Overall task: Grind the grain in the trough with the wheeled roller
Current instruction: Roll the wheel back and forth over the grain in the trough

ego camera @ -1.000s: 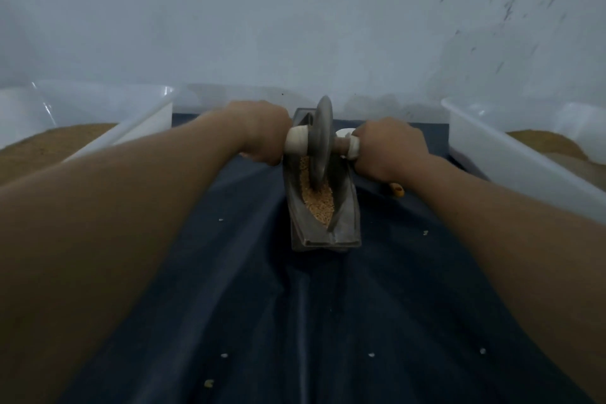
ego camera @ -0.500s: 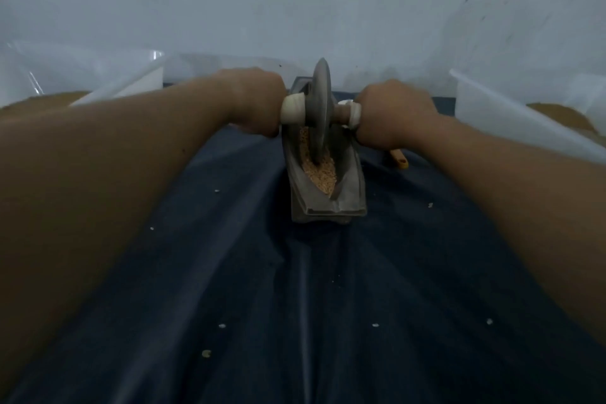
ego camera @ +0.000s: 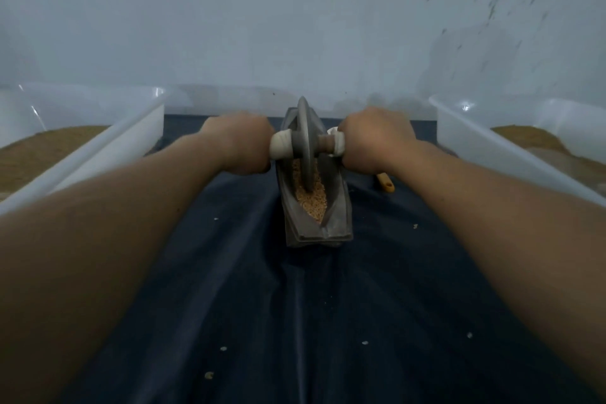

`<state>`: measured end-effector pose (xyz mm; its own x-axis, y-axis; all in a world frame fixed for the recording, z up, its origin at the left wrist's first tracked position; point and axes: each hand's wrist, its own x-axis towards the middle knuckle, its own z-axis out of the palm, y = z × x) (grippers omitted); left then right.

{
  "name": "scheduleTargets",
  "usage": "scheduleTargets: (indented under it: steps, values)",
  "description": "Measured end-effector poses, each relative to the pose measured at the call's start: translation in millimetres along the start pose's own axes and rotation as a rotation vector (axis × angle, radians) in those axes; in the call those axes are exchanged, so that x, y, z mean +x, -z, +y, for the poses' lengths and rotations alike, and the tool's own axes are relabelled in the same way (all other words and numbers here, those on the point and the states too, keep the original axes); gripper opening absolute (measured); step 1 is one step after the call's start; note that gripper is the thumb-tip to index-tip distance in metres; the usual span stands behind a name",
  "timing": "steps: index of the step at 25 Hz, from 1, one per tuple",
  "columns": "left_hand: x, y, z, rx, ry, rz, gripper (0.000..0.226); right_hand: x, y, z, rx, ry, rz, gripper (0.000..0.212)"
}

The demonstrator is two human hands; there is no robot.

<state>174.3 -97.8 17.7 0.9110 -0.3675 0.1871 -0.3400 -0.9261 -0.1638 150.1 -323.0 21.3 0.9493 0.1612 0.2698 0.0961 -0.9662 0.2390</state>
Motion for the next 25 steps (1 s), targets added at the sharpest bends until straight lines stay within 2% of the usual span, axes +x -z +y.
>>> scheduleTargets:
  steps: [8, 16, 25]
  values:
    - [-3, 2, -1, -0.022, -0.021, -0.056, 0.024, -4, 0, 0, 0.004, 0.001, -0.026, 0.007]
    - [26, -10, -11, -0.032, -0.034, 0.021, 0.029, 25, -11, 5, -0.038, -0.021, 0.016, 0.013]
    - [-15, 5, 6, 0.002, 0.004, -0.011, 0.017, -13, -1, 1, 0.011, 0.002, 0.016, 0.014]
